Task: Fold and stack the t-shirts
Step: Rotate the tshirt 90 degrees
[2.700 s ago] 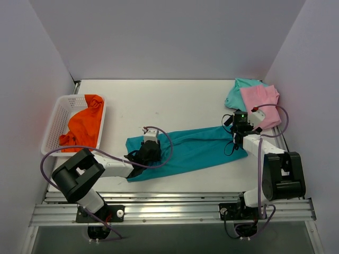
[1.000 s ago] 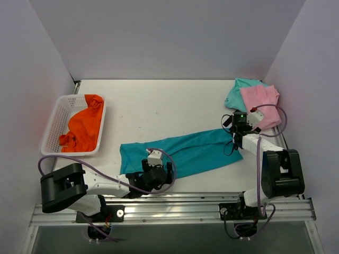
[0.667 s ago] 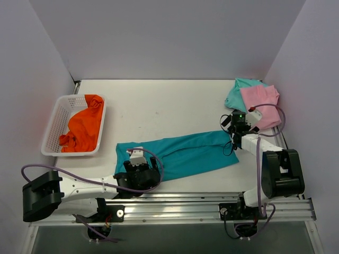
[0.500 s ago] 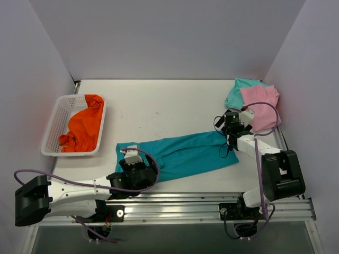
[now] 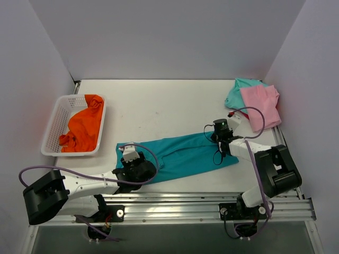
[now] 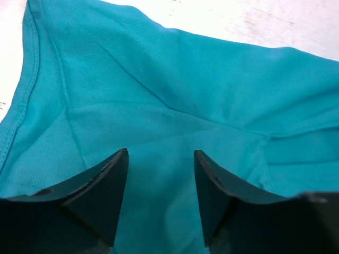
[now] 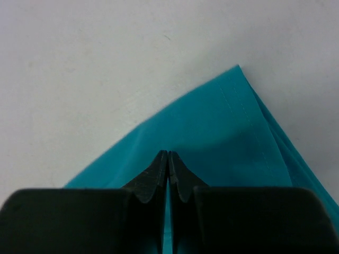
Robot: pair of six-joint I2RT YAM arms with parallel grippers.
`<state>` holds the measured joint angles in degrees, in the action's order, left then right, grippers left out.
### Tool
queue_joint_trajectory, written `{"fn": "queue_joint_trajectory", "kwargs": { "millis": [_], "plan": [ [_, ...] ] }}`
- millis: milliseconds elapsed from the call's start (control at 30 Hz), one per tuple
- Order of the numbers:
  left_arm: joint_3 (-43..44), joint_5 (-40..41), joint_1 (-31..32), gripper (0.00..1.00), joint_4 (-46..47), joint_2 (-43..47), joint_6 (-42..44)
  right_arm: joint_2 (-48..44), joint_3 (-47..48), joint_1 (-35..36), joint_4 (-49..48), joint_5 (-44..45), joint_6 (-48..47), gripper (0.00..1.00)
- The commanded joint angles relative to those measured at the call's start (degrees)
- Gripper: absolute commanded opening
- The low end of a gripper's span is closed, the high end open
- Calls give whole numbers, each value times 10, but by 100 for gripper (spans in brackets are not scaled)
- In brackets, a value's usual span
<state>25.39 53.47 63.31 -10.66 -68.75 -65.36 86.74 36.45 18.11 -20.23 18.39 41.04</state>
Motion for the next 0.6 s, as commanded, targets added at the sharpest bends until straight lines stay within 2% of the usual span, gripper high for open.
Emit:
{"fn": "queue_joint_trajectory", "kwargs": {
  "millis": [0,33,67,167,233,333,467,567],
  "plan": [
    [-17,-34,-39,51,67,-16,-4,-3,-28,7,-10,20,26,0],
    [-22,-51,-49,41,80,-21,0,-9,-33,10,-10,23,33,0],
    [-31,-60,-60,37,116,-31,12,-10,-37,11,-9,25,36,0],
    [-38,-100,-112,33,173,-66,34,-12,-52,11,-3,26,53,0],
    [-29,-118,-151,32,193,-92,46,-16,-71,15,-18,-7,62,0],
    [9,-155,-189,31,215,-157,69,-32,-113,59,-59,-47,89,0],
    [71,-216,-256,20,216,-247,90,-54,-132,173,-48,-28,125,0],
    [124,-224,-273,19,196,-271,106,-76,-151,231,-39,-9,155,0]
  ]
}}
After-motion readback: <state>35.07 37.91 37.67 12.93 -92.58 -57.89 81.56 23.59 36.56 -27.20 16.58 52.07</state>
